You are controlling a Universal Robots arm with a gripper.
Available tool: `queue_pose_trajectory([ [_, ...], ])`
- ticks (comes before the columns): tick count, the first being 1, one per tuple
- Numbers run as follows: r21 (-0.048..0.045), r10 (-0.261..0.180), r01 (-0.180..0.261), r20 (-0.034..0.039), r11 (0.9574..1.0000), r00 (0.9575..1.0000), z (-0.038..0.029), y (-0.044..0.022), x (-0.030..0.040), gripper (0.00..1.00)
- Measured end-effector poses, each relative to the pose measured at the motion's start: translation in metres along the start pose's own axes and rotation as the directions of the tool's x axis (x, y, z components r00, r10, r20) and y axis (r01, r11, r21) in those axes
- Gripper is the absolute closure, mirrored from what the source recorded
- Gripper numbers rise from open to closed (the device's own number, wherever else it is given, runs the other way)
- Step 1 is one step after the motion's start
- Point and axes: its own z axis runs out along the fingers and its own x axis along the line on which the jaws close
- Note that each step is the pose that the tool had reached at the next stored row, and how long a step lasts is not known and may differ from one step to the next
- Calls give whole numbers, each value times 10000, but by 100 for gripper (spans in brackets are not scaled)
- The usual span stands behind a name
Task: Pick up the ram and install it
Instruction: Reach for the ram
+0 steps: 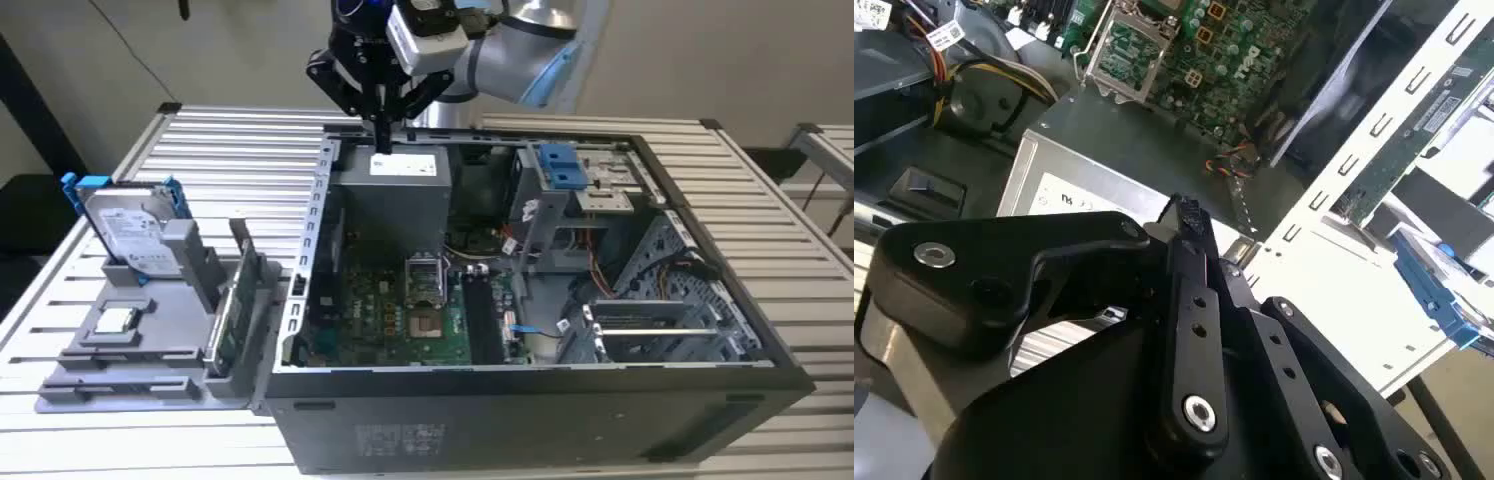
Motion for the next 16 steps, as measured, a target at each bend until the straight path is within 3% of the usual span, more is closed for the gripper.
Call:
queue_pose_trajectory([
  [11,0,-1,1,0,10000,10000,0,0,0,89],
  [16,1,-1,1,0,10000,10000,-1,-3,42,89],
])
